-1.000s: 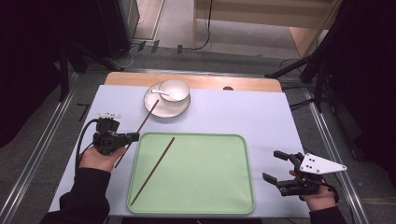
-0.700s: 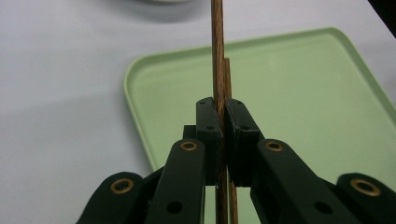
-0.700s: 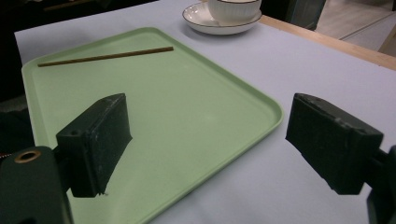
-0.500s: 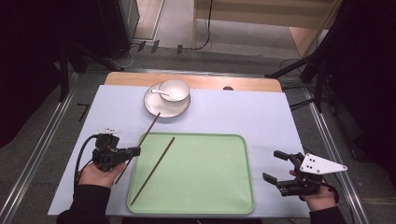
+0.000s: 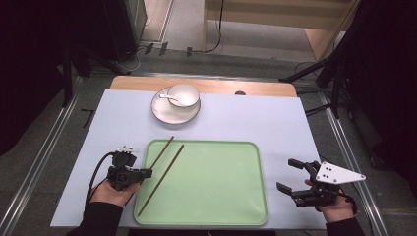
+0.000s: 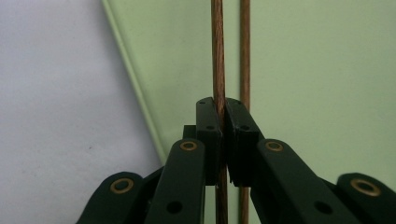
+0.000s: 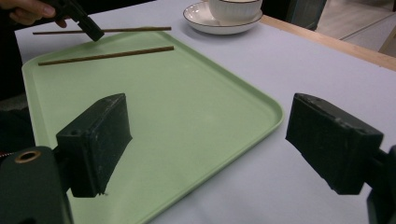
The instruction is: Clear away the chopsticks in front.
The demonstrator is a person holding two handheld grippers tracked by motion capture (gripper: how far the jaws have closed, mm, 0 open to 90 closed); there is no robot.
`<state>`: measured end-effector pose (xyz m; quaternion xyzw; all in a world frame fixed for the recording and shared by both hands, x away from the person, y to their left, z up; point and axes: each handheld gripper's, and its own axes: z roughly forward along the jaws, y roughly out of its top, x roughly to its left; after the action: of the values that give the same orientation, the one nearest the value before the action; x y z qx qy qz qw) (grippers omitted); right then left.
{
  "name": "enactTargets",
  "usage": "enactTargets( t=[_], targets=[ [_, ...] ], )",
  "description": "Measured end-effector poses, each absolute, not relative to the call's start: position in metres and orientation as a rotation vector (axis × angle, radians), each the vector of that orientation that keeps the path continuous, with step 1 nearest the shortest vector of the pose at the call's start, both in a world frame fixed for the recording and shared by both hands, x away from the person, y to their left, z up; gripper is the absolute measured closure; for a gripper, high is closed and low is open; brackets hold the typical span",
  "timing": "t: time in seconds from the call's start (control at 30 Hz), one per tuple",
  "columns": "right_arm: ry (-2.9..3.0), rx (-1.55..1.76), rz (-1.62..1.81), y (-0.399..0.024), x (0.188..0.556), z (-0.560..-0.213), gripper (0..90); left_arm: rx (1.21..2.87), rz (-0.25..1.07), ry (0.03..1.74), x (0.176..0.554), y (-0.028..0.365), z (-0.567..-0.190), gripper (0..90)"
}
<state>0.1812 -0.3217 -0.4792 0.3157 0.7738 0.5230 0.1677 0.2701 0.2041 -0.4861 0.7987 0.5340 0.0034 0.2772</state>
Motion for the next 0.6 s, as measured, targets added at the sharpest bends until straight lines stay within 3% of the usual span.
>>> enactTargets(
  t=[0.6],
  targets=[
    [2.202, 0.896, 1.485, -0.322, 0.181, -0.479, 14.5, 2.192, -0.034, 1.435, 0.272, 0.193, -0.499, 85.7]
  ],
)
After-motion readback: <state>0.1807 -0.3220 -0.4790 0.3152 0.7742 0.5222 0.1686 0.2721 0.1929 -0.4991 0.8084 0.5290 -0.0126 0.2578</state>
